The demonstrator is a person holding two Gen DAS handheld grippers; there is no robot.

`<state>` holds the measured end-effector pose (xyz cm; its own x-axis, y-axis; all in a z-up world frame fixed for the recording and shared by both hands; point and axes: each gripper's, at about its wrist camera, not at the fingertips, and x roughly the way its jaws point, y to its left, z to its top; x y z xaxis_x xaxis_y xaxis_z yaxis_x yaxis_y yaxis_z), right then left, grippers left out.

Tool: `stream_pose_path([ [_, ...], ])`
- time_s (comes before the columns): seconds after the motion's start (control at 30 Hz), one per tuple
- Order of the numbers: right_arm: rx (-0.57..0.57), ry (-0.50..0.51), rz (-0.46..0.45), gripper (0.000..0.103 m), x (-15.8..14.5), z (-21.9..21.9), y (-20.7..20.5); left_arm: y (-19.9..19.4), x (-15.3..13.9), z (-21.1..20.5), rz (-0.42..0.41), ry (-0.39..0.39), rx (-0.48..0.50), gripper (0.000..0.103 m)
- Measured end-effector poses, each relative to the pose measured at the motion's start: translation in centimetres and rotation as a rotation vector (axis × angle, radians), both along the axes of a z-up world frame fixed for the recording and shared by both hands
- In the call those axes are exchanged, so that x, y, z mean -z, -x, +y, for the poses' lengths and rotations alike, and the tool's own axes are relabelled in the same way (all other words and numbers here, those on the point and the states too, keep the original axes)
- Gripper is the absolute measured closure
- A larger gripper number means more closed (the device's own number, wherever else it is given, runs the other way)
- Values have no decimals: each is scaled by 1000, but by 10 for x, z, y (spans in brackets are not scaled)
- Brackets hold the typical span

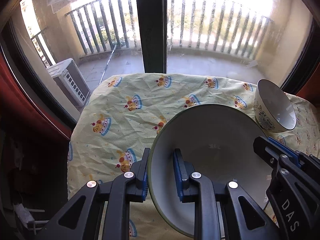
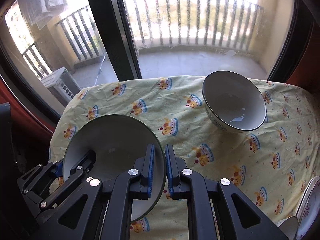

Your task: Organize plates and bowls

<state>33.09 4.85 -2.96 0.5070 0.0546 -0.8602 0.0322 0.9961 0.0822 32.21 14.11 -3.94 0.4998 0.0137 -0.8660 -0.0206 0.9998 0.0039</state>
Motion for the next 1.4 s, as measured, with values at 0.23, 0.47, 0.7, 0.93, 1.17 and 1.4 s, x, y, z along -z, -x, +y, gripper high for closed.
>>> stream_pose_path([
  [0.23,21,-12,-22,88,-18,-24,28,25,-19,-26,-16,-3,16,83],
  [0.47,28,-31,-49,88,-41,-51,58,54,-43,-49,-40,-4,18,83],
  [0.7,51,-55,-40,88,-54,-84,92,83,-56,-82,-45,-16,44,83],
  [0.93,56,-40,-54,88,-67,-118,123,109,-65,-117,-51,-3,65,83],
  [1.17,57,-33,-71,88,-77,-151,148,132,-73,-148,-63,13,66,83],
  [1.4,51,-34,-82,88,-77,-180,171,154,-73,-178,-71,21,55,83],
])
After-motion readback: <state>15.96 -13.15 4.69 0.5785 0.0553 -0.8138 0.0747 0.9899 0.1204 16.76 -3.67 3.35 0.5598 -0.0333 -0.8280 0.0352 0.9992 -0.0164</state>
